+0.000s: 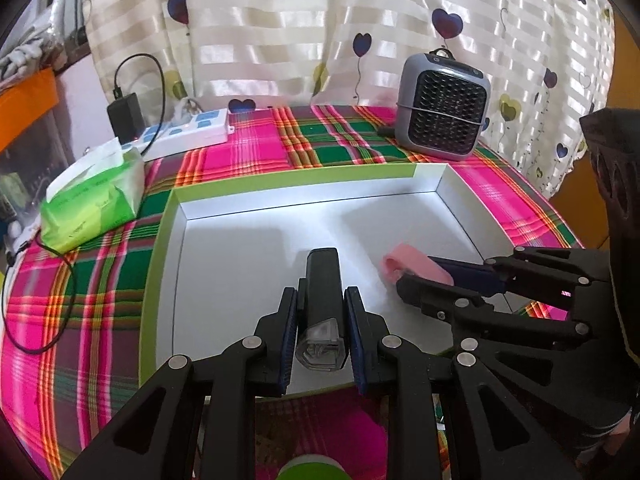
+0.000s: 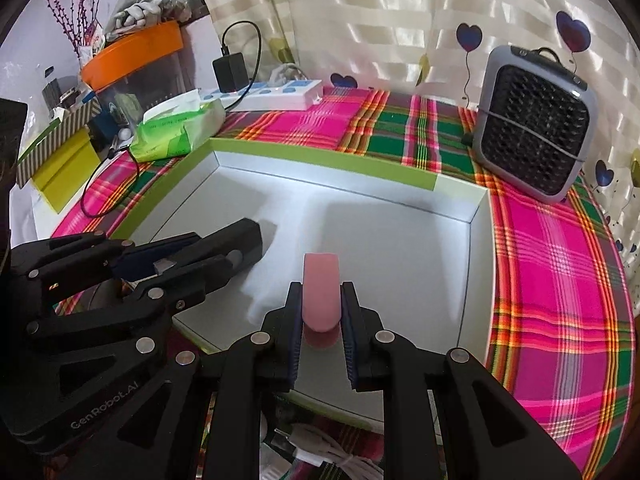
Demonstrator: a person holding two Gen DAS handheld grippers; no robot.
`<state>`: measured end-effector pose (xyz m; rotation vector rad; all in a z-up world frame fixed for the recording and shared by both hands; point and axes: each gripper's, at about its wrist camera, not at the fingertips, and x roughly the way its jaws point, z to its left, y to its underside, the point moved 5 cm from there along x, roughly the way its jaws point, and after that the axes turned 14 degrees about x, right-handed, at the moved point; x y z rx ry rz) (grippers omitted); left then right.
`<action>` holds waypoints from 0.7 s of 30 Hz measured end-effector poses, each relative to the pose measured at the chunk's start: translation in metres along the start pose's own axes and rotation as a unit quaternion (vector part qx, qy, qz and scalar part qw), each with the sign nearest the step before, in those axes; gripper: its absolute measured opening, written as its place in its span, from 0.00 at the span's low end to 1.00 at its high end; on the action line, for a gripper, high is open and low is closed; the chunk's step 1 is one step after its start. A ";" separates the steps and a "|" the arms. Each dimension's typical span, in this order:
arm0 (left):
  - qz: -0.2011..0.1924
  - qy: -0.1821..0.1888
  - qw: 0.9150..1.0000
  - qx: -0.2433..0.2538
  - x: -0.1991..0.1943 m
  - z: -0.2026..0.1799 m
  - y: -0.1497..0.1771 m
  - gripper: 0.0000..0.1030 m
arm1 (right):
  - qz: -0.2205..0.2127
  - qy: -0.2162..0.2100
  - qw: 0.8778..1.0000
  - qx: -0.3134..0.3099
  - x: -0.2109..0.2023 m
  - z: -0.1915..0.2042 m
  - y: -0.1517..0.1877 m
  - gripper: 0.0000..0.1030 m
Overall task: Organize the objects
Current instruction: 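Carry the stapler and pink clip into the green box and open both tools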
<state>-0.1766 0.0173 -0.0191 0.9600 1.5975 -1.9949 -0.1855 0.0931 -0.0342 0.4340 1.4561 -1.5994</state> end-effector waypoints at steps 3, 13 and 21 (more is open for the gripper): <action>0.000 0.009 1.000 -0.001 0.003 -0.001 -0.001 0.21 | 0.003 -0.003 1.000 0.003 0.001 -0.001 0.000 0.18; -0.008 0.022 1.000 -0.007 -0.001 -0.001 -0.004 0.21 | -0.010 0.010 1.000 -0.001 -0.005 0.000 0.000 0.21; -0.016 0.023 0.999 -0.020 -0.018 -0.001 -0.001 0.21 | -0.030 0.013 0.999 -0.002 -0.026 0.003 0.001 0.34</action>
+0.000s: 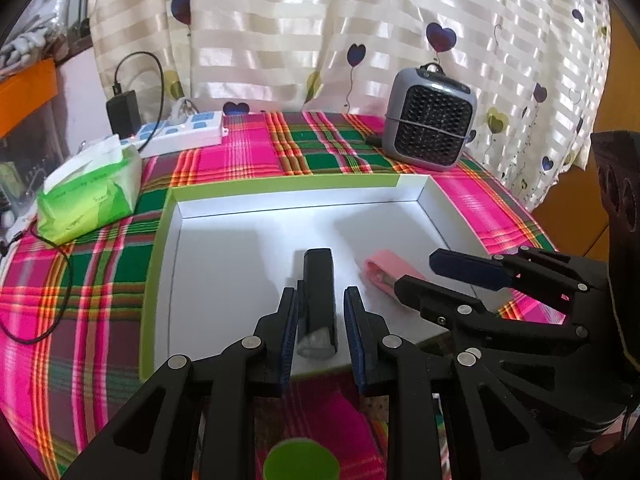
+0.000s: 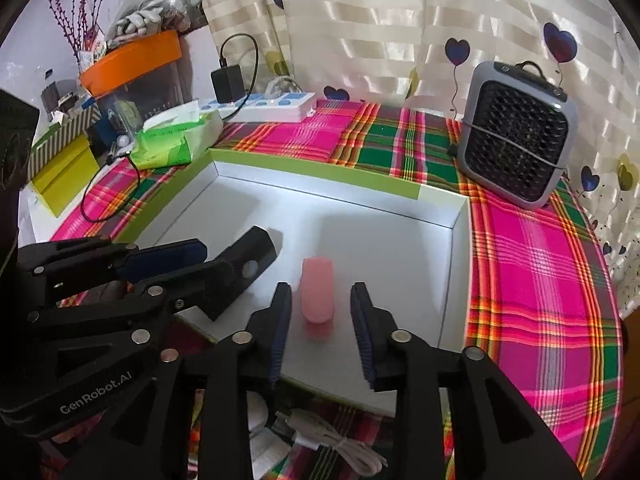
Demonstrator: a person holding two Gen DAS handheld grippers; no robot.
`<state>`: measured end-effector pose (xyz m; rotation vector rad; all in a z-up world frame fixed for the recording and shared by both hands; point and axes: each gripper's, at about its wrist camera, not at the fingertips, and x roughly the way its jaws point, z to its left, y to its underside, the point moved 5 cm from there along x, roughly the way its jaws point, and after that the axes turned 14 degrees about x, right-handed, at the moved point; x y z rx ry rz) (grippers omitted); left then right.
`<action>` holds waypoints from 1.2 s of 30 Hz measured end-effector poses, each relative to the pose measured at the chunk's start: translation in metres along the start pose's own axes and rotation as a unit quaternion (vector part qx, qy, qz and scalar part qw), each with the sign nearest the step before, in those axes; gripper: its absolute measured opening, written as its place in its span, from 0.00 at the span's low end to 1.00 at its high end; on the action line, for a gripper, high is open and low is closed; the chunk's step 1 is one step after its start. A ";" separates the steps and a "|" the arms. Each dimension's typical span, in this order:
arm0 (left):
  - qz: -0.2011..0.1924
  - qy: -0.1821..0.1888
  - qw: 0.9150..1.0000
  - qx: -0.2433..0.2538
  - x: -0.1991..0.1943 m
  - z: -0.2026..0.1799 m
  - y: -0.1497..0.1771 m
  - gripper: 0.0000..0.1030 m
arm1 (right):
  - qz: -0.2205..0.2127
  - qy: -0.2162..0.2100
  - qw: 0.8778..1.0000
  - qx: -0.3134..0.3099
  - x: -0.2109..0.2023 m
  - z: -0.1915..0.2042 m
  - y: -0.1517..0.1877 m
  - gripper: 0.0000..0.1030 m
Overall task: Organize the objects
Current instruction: 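Carry the stapler and pink clip into the green box and open both tools, then lift both open tools out of the box back toward the items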
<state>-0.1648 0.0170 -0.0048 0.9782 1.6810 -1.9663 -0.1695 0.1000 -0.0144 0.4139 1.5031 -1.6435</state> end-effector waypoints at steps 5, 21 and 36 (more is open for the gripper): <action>-0.012 -0.003 1.000 -0.005 -0.018 -0.003 0.004 0.21 | -0.016 -0.007 1.000 -0.007 -0.020 0.010 0.006 0.35; -0.026 -0.006 1.000 0.005 -0.056 -0.030 0.033 0.21 | -0.035 -0.024 0.999 -0.001 -0.059 0.018 0.045 0.36; -0.019 -0.008 1.000 0.019 -0.061 -0.042 0.047 0.21 | -0.036 -0.031 0.999 0.005 -0.067 0.016 0.064 0.36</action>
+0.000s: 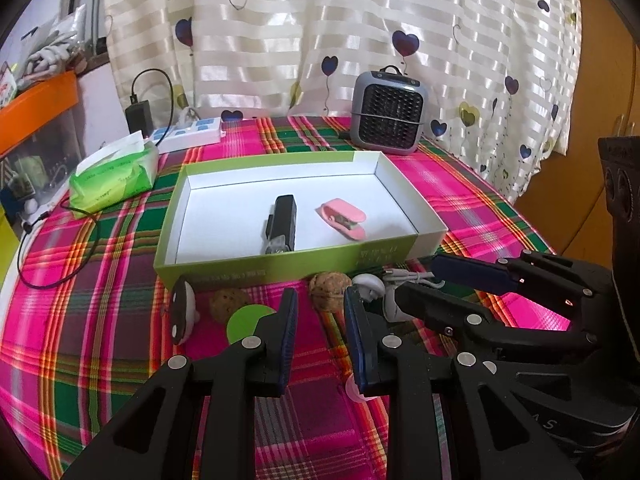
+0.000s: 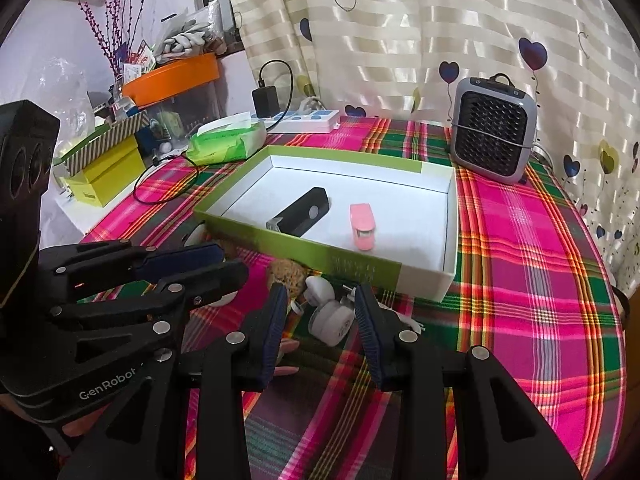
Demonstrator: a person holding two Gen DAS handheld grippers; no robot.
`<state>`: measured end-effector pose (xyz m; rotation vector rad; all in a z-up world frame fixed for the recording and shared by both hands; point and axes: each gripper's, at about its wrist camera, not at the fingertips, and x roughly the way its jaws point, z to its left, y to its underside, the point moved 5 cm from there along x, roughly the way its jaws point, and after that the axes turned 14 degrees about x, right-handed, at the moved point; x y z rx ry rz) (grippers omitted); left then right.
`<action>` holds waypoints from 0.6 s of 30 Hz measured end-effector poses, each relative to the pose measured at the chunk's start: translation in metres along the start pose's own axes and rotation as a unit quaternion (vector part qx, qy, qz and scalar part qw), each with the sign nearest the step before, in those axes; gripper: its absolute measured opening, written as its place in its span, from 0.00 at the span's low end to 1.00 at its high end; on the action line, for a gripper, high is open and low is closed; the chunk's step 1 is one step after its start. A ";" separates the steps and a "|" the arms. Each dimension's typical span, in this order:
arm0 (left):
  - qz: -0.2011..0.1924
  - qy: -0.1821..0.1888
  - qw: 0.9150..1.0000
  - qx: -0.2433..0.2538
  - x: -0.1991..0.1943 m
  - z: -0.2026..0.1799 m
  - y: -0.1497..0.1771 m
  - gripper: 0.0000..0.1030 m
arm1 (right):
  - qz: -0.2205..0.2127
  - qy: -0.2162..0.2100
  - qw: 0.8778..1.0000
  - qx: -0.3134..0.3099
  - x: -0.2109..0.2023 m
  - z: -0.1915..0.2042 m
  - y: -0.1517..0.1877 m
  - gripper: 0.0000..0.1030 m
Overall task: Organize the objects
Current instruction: 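Lift both open tools out of the box back toward the items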
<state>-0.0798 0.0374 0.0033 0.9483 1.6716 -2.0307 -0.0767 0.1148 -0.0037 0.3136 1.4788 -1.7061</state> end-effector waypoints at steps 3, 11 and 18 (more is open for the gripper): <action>0.004 0.000 1.000 0.000 0.002 0.000 0.002 0.21 | 0.002 0.000 1.000 -0.001 0.002 -0.001 0.001 0.36; 0.008 0.006 1.000 -0.002 0.006 -0.001 0.004 0.21 | 0.004 -0.003 1.000 -0.003 0.005 -0.002 0.003 0.36; 0.014 0.026 1.000 -0.002 0.008 -0.002 0.008 0.21 | 0.008 0.000 1.000 0.003 0.009 -0.009 0.004 0.36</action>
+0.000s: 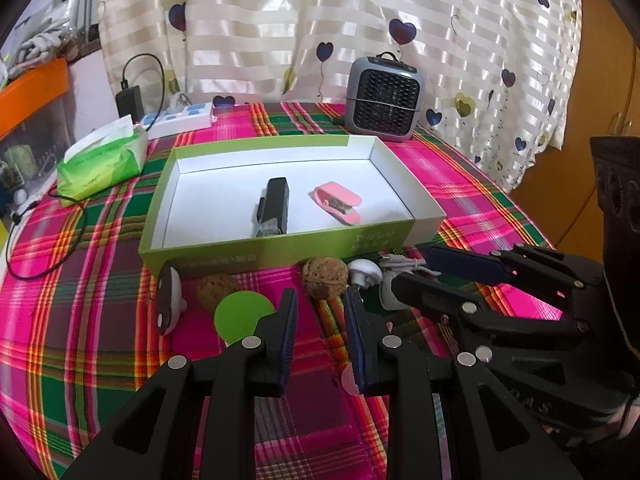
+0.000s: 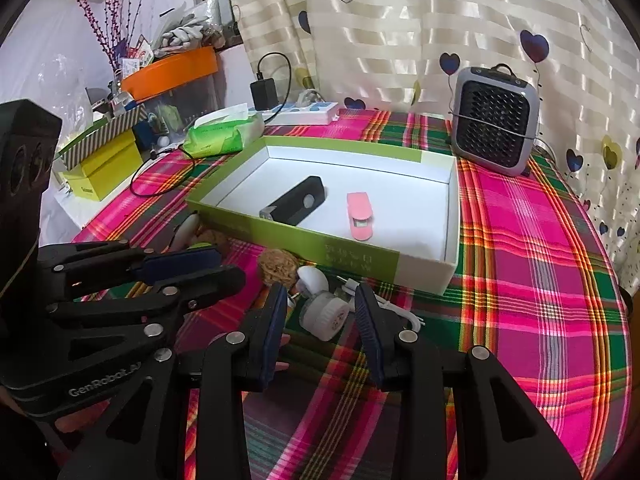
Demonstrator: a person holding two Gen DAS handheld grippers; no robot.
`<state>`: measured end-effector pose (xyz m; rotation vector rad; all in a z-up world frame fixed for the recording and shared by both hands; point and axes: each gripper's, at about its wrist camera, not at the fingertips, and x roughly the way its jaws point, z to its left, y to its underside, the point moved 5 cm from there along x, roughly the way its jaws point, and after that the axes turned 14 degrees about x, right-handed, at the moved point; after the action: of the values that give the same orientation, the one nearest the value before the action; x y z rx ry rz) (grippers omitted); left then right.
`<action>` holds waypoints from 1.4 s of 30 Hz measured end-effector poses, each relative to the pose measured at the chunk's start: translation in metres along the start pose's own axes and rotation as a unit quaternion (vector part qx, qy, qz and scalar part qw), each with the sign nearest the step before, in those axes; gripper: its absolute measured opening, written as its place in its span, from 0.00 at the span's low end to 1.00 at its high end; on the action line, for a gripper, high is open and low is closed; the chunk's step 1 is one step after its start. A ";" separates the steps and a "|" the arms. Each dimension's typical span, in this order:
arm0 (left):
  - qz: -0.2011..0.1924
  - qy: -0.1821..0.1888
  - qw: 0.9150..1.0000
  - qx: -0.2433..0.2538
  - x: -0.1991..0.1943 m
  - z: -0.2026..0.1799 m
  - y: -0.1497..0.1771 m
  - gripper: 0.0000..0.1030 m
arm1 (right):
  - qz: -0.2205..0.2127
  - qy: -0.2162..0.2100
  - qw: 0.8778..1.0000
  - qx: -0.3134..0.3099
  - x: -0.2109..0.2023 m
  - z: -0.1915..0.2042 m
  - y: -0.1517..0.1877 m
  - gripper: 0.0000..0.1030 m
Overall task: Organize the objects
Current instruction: 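Lift both open tools out of the box back toward the items, then grasp the pink earhook with the left tool while the right tool grasps the white round device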
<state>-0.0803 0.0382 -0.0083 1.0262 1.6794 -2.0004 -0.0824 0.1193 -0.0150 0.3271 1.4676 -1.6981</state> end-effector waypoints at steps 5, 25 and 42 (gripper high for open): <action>0.001 0.020 1.000 0.003 -0.002 -0.003 0.002 0.22 | -0.005 0.012 1.000 0.006 -0.002 -0.009 -0.002 0.36; 0.023 0.081 0.994 0.066 0.006 -0.037 0.009 0.31 | -0.003 0.012 1.000 0.027 -0.002 -0.022 -0.002 0.36; 0.051 0.048 0.993 0.090 0.011 -0.038 0.020 0.21 | 0.008 -0.012 1.000 0.015 0.000 -0.012 0.003 0.36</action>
<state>-0.0630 0.0712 -0.0322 1.2612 1.4799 -2.0954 -0.0843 0.1302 -0.0208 0.3337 1.4192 -1.7070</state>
